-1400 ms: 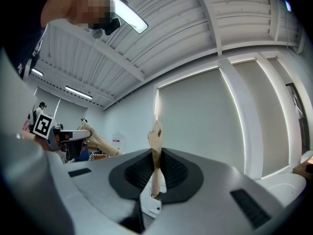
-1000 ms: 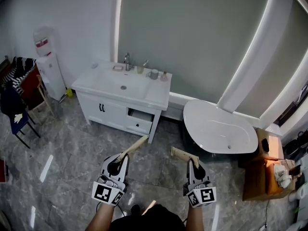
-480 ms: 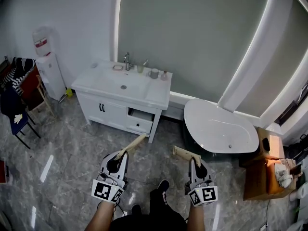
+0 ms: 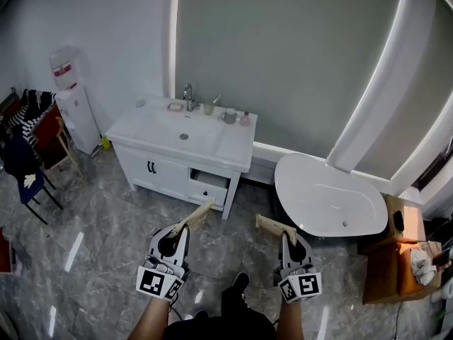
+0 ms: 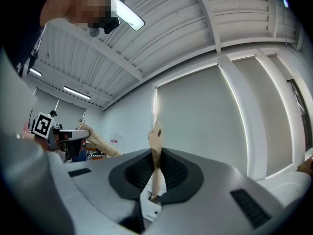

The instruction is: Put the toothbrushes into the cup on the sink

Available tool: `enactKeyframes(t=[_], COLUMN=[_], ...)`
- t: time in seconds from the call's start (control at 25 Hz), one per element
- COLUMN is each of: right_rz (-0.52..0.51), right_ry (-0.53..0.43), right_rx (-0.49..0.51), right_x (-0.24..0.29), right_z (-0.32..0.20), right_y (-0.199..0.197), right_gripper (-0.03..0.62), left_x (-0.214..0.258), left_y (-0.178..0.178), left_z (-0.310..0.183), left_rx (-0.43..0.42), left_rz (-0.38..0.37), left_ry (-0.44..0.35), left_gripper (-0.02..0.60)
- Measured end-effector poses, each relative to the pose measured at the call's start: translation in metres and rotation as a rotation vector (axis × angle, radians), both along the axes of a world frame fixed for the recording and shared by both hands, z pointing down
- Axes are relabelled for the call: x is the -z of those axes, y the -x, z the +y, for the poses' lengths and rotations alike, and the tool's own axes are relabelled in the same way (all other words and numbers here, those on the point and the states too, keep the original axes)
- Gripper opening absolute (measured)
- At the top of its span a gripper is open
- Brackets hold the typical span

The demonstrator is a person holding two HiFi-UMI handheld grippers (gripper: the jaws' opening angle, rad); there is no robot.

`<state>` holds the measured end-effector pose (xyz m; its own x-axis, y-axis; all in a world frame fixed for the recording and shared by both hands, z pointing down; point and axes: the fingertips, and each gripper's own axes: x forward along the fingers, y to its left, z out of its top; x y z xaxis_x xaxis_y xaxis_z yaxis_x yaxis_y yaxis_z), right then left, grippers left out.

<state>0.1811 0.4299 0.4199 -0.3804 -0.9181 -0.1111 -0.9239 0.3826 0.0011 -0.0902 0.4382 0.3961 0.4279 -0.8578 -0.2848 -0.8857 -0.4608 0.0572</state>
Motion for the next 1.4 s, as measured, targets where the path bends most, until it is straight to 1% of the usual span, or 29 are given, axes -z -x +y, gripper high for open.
enactKeyframes(t=[0.16,0.4,0.76,1.04,1.4], right_rz=[-0.017,-0.009,-0.018,-0.018,-0.026], right_ry=[-0.001,0.0,0.036,0.052,0.049], right_rx=[-0.002,0.015,0.037,0.073,0.126], right_x=[-0.003,-0.005,-0.02,-0.013,-0.007], right_z=[-0.03,-0.076,-0.147,-0.208,-0.288], right_y=[-0.007,-0.023,-0.043,-0.065,-0.109], right_gripper=[0.052,0.052,0.052,0.052,0.052], left_x=[-0.003,-0.003,-0.013,-0.011,0.001], left_y=[-0.006,-0.026,-0.049,-0.071,-0.118], left_z=[-0.028,-0.072,-0.137,-0.191,-0.256], left_rx=[0.005,0.007,0.026,0.068,0.125], left_rz=[-0.001,-0.006,-0.014,-0.018,-0.027], left_ry=[-0.001,-0.006,0.024,0.057,0.047], left_gripper=[0.049,0.049,0.049,0.049,0.049])
